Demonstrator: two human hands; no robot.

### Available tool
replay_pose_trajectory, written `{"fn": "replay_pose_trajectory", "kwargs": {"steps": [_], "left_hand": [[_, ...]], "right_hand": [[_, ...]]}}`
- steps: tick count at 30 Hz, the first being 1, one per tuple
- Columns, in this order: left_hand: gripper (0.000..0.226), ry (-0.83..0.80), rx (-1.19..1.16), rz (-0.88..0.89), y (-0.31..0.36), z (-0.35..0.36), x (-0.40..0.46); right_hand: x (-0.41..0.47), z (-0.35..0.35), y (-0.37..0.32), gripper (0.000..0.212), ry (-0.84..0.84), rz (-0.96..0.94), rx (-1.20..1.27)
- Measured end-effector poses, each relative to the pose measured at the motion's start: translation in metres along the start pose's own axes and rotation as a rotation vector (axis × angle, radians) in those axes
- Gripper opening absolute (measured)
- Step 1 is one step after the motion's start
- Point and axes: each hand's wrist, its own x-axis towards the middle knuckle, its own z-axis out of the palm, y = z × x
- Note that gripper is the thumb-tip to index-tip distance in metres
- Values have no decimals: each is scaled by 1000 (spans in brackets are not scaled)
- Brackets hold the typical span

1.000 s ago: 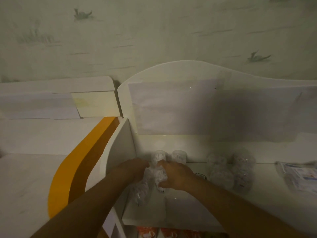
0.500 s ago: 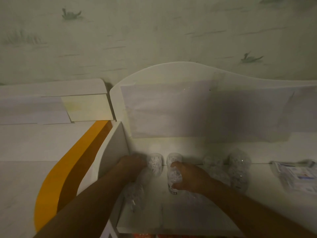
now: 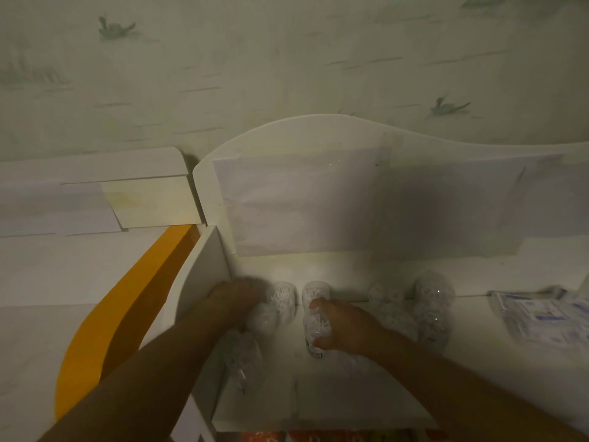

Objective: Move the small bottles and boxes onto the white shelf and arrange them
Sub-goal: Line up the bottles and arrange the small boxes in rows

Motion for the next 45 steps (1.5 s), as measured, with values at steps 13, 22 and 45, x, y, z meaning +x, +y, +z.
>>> {"fn": "replay_pose_trajectory", "kwargs": {"steps": [13,22,45], "left_hand": [[98,-82,-568,35,12,6,-7],[57,-131,-670,-52,22,41,0],[80,34,-679,-156,31,29,-8]], "right_hand": [[1,2,-2,75,-4,4,36],[2,1,-2,74,59,-9,5],[-6,-4,-4,66,78,-86,-76]]}}
